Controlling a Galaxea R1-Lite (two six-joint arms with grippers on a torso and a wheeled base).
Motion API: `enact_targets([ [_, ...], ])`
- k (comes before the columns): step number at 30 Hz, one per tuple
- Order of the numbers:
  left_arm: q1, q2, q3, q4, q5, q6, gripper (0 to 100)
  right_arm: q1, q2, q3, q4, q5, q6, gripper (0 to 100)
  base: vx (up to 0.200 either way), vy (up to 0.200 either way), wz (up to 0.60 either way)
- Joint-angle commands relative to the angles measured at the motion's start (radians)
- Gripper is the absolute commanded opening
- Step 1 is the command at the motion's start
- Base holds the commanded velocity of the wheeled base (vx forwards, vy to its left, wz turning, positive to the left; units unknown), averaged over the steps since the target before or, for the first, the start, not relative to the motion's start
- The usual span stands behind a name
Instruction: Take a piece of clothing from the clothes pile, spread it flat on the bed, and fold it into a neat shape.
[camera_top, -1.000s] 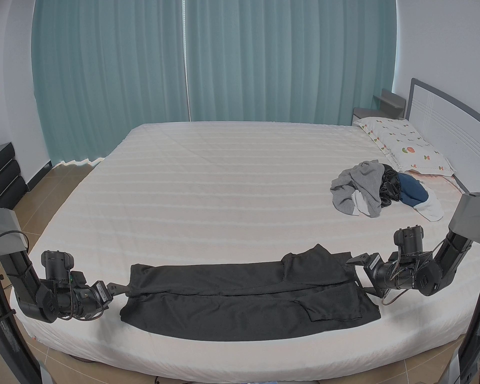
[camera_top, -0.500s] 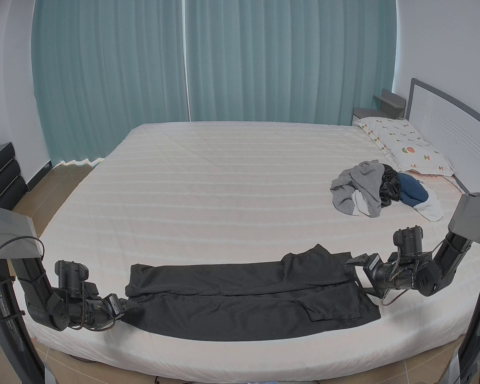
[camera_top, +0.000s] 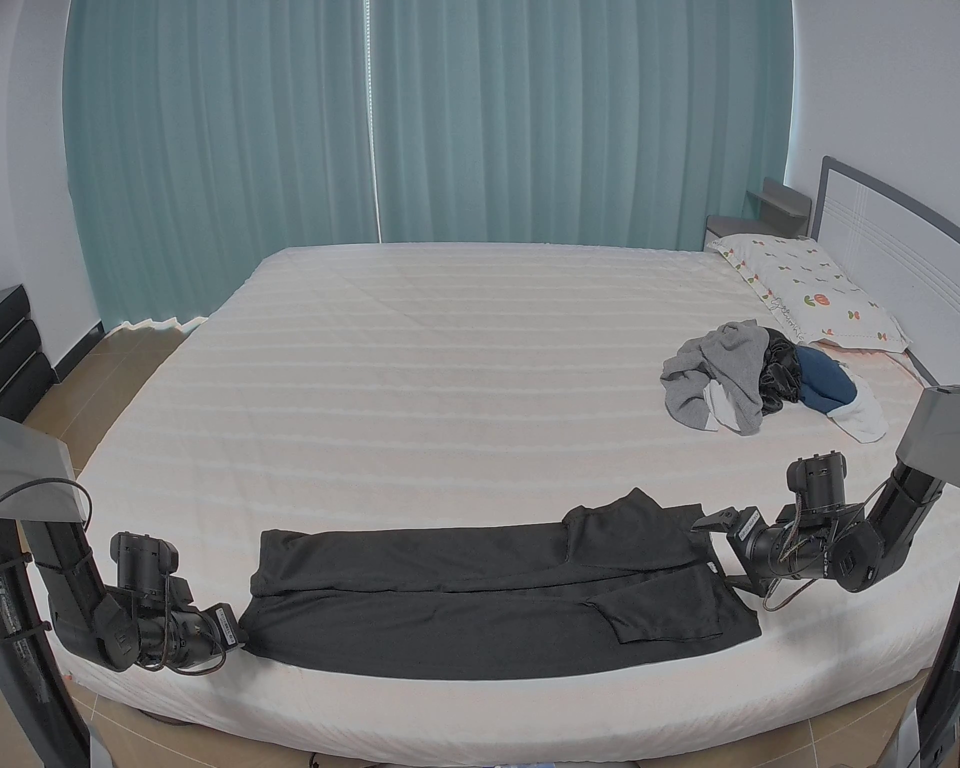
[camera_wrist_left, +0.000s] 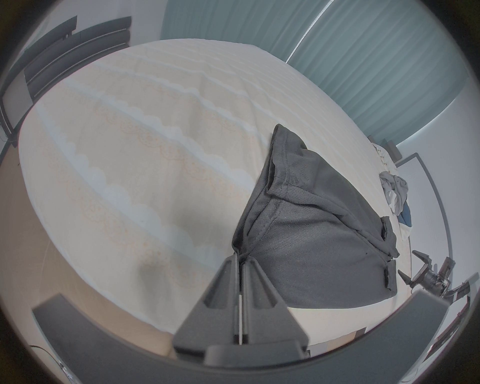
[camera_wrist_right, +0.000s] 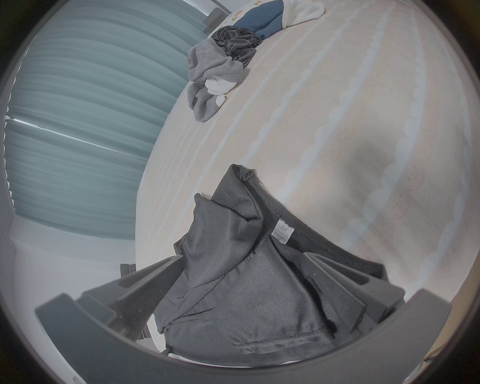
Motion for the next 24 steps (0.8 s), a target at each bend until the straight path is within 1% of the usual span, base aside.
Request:
enact_targets([
  [1,-0.001,-0.015,0.019,0.001,0.002,0.015,0,0.001,0.001,0.002,0.0,0.001,0.0,100,0.0,0.0,0.0],
  [9,-0.003,-0.009,0.014,0.001,0.017,0.018,0,0.004,-0.001,0.002,0.0,0.001,0.0,100,0.0,0.0,0.0],
  [10,-0.001,-0.009,0.014,0.0,0.017,0.018,100,0.004,-0.001,0.002,0.0,0.001,0.0,100,0.0,0.0,0.0],
  [14,0.003,-0.032,0.017,-0.003,0.016,0.02,100,0.004,-0.002,0.0,0.0,0.001,0.0,100,0.0,0.0,0.0],
  [18,0.034,-0.092,0.007,0.001,0.001,0.02,100,0.007,-0.004,0.0,0.0,0.001,0.0,100,0.0,0.0,0.0],
  [22,0.054,-0.11,-0.076,0.01,-0.013,-0.003,100,0.007,-0.005,-0.001,0.0,0.001,0.0,100,0.0,0.0,0.0],
  [24,0.051,-0.104,-0.128,0.027,-0.018,-0.037,100,0.009,-0.004,-0.001,0.0,0.001,0.0,100,0.0,0.0,0.0],
])
